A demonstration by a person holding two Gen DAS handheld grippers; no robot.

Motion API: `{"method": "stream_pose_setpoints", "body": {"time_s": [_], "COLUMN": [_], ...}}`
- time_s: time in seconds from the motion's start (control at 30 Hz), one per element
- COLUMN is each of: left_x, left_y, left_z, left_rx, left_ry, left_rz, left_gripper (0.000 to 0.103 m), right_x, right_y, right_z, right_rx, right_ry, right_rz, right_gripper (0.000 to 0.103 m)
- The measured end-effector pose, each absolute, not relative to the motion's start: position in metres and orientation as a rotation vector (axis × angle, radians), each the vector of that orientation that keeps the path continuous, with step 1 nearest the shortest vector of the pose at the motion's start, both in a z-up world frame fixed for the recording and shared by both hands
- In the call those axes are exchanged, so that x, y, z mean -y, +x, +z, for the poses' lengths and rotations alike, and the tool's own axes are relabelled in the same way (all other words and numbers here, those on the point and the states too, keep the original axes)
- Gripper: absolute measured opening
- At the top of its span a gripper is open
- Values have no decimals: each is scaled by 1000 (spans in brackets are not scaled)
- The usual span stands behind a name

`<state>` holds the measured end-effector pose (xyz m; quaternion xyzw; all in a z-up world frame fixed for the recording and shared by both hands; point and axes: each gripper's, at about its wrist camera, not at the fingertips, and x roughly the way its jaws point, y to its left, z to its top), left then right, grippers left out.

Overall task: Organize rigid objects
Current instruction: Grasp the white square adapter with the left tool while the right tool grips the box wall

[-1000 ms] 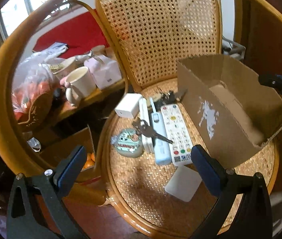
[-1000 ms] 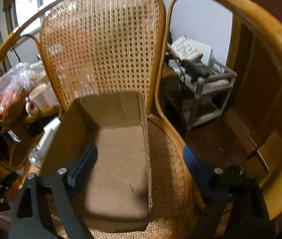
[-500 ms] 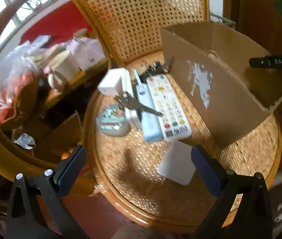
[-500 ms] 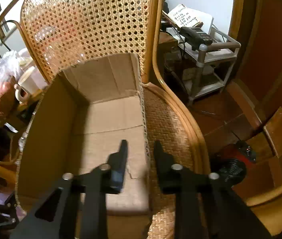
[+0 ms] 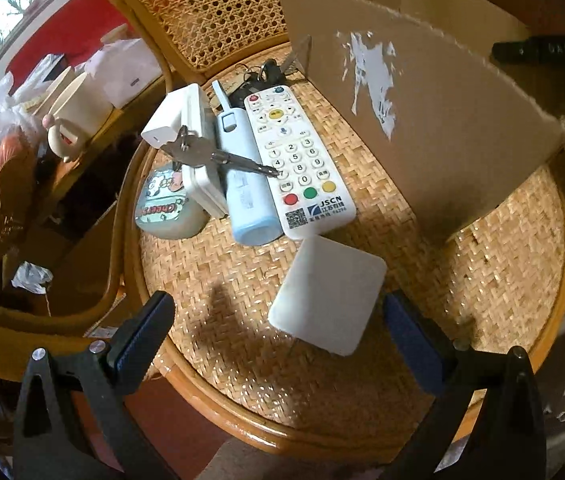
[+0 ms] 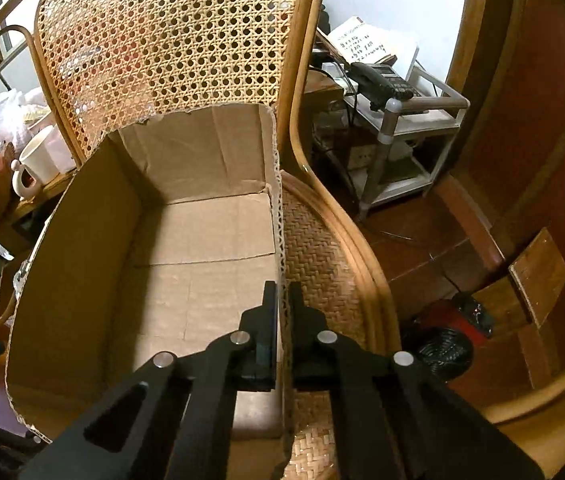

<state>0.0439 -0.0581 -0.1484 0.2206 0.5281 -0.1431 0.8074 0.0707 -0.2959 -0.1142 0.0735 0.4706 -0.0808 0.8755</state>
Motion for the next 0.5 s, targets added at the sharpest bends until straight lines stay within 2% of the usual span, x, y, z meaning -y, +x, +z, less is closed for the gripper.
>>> {"method": "stream_pose_setpoints", "body": {"time_s": [0.1, 0.23, 0.4, 0.47, 0.5], "left_x": [59, 63, 66, 66, 65], "left_y": [48, 49, 48, 49, 49], "left_z": [-154, -155, -153, -152, -151], "left_rx": [-1162, -1118, -1105, -1107, -1116], "left_ry": [478, 519, 512, 492, 466], "left_rz": [-267, -254, -264, -285, -310], "left_gripper": [103, 102, 91, 78, 68], "right_x": [297, 297, 297, 299, 299], "right_y": [72, 73, 73, 73, 73], "right_z": [-117, -122, -122, -123, -124], "right_rx": [-997, -1008, -1006, -1012, -1016], "right_ry": [162, 161, 161, 171, 173], "right_rz": [-165, -161, -146, -143, -141], "right_gripper": [6, 6, 6, 6, 6]}}
